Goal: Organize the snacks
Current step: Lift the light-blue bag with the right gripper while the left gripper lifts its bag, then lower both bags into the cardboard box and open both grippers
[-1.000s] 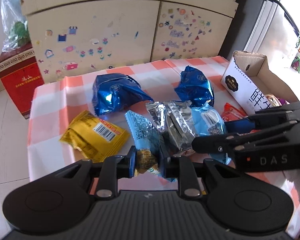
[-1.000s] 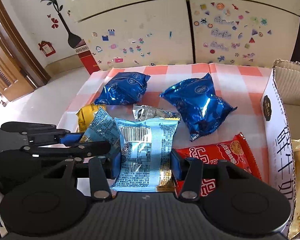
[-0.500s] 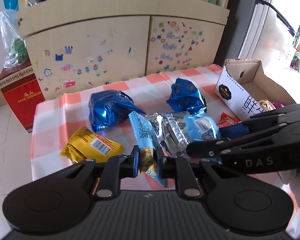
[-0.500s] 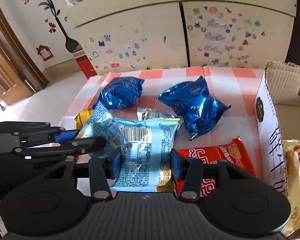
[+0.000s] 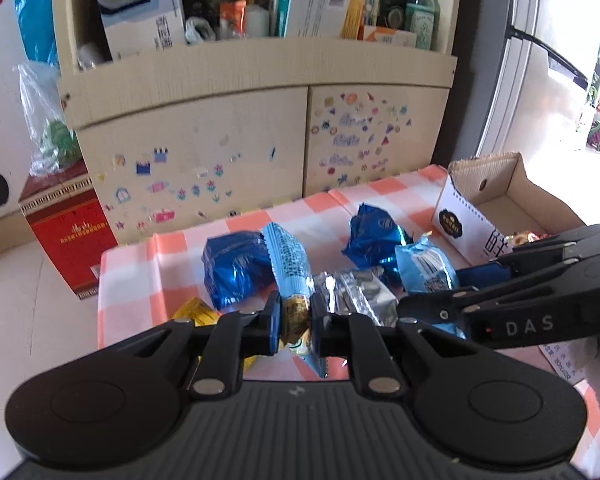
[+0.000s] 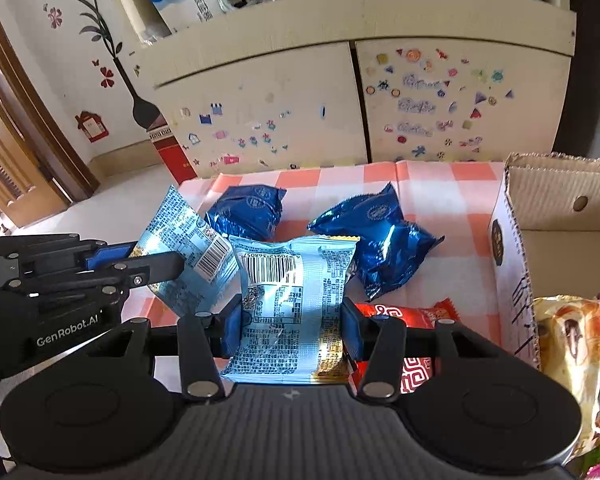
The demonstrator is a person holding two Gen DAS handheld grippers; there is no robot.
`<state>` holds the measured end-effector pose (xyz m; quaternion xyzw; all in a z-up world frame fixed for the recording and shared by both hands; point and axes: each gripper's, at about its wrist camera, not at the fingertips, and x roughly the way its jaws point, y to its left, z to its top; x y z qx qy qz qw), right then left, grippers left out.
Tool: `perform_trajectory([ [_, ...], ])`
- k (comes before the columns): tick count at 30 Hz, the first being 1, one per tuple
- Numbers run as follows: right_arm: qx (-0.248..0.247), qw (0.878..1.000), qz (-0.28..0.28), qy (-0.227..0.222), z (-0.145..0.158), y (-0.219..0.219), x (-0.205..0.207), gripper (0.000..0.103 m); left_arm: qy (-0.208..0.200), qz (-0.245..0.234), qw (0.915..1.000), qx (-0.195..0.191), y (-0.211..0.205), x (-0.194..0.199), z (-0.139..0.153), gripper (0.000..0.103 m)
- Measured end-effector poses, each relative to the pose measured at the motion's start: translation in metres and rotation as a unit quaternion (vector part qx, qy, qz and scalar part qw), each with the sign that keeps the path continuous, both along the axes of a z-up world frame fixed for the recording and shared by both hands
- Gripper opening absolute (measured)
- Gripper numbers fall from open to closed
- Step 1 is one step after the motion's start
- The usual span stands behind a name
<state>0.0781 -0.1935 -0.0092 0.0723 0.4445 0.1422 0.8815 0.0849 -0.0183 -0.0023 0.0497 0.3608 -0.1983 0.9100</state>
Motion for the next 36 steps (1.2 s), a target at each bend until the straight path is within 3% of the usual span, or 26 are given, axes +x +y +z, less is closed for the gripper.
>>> perform_trajectory([
  [16, -0.006, 0.998, -0.032, -0.046, 0.033, -0.026, -0.016, 0.055, -0.032, -0.015, 0.9989, -0.031, -0.034, -0.004, 0.03, 0.012],
  [36, -0.005, 0.992, -0.1, -0.081, 0.061, -0.083, -0.046, 0.055, -0.051, -0.076, 0.9929, -0.076, -0.103, -0.02, 0.052, 0.012],
])
